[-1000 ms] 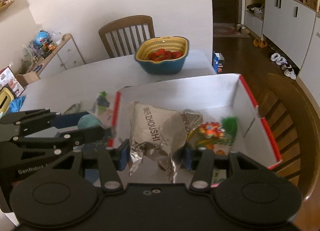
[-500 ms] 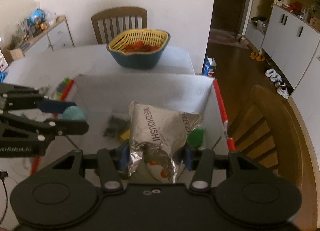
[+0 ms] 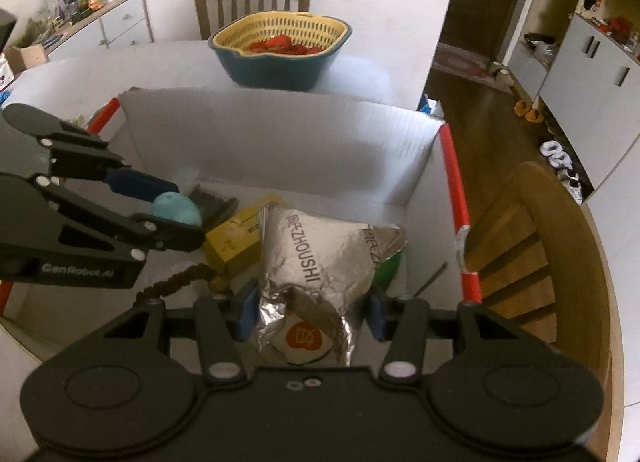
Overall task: Organize objects
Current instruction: 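Lower the soap bar and snack bag into the shoebox and open both tools, then withdraw both tools from the shoebox back toward the placemat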
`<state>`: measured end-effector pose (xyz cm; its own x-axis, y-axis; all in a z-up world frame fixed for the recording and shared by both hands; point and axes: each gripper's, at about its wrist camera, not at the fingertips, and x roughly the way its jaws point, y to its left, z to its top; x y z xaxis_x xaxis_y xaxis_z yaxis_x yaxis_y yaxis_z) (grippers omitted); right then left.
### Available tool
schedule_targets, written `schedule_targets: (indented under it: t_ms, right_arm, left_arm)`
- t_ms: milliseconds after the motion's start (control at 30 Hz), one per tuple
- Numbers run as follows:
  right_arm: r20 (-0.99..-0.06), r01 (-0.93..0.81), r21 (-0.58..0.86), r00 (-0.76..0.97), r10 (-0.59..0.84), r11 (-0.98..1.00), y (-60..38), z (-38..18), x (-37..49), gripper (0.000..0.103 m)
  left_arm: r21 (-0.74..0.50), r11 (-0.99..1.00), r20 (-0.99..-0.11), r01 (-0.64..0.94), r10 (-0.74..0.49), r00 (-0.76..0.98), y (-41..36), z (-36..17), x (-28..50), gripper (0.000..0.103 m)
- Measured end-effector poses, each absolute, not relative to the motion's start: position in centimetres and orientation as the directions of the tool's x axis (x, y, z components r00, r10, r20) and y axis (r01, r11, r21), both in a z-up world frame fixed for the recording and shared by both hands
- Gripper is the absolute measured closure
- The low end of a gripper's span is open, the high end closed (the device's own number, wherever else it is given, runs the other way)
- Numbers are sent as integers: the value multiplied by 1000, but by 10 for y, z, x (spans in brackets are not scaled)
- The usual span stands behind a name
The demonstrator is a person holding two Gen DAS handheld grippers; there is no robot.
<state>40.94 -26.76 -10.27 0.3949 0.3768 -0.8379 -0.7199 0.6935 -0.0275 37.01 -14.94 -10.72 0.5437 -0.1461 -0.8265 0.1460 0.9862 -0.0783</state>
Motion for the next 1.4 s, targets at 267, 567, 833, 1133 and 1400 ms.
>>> schedule_targets:
  t_ms: [267,567,833,1133,1400]
  right_arm:
    - [-843,-747,-67,397,364,661,-263,-113,407,49]
    - [-828,-741,-43,402,391,670,-265,-111,408,40]
    - [-816,-725,-16,407,410,688,-279,-103,408,32]
    - [-795,-717,20,411,446,696,-292,-85,400,30]
    - [-758,-711,77,414,504,699,-302,-60,385,27]
  left_arm:
    - [-80,986,-877,144,-138,460,-152,-123,374,64]
    - [-84,988,-918,128,-127,377,-153,-129,381,64]
    - [-95,988,-911,123,-136,389,-158,-124,374,45]
    - [-111,988,-878,103,-146,456,-159,-102,356,45]
    - [-117,990,-822,77,-140,552,-149,-67,330,45]
